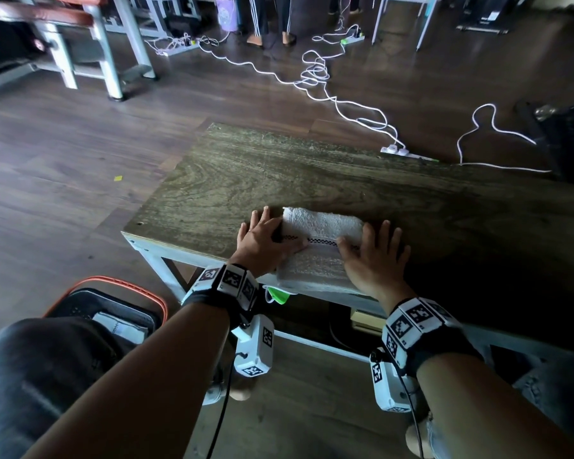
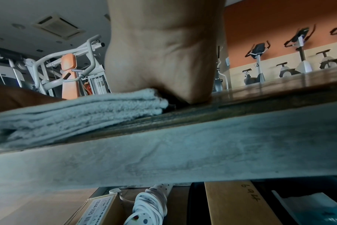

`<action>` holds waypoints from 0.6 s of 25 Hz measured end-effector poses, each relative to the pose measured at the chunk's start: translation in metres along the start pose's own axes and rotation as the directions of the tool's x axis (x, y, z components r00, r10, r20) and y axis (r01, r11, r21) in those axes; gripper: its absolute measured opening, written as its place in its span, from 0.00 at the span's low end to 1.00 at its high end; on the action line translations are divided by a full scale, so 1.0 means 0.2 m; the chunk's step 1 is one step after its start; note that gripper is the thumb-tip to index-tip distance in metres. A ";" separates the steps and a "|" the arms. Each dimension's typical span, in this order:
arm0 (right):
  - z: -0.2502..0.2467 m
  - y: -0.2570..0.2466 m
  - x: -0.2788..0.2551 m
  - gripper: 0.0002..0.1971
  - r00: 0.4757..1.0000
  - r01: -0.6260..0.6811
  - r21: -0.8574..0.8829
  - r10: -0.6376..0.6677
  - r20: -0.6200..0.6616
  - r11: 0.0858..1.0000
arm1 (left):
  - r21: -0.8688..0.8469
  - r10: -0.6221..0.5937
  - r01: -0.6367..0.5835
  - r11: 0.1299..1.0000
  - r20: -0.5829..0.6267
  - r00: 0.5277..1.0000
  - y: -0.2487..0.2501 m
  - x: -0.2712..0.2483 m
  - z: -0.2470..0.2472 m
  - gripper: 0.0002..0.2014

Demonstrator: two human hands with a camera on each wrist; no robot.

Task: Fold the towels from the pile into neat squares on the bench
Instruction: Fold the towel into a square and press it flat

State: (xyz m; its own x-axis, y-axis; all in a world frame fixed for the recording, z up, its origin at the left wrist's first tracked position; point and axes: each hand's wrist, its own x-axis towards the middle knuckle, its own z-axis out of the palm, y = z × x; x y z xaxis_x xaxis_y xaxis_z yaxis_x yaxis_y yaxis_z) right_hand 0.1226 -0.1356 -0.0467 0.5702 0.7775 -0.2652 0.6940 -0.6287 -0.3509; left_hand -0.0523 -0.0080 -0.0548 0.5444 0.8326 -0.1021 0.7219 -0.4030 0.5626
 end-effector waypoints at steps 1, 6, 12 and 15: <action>-0.01 0.00 -0.01 0.39 1.000 0.005 0.009 -0.005 0.008 1.000 | -0.020 0.014 -0.015 1.000 -0.046 0.999 -0.01 -0.01 0.00 0.39; -0.02 0.02 -0.14 0.43 1.000 0.006 0.054 -0.006 0.001 0.999 | -0.151 -0.053 0.031 0.988 -0.146 0.988 0.05 -0.12 0.01 0.20; -0.05 -0.04 -0.23 0.53 0.993 -0.066 0.174 0.048 0.106 0.983 | -0.481 -0.137 0.015 0.877 -0.220 0.966 0.19 -0.34 -0.11 0.22; -0.11 -0.18 -0.39 0.42 0.985 -0.092 0.392 0.026 0.169 0.916 | -0.658 -0.089 -0.051 0.751 -0.178 0.980 0.20 -0.45 -0.25 0.20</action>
State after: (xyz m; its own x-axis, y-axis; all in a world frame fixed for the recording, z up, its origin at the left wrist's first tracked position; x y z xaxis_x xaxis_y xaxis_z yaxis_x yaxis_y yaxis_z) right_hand 0.0623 -0.1739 0.0076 0.5058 0.7523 -0.4222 0.4109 -0.6405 -0.6488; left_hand -0.0937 -0.0793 0.0180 0.3930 0.9196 -0.0042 0.2333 -0.0953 0.9677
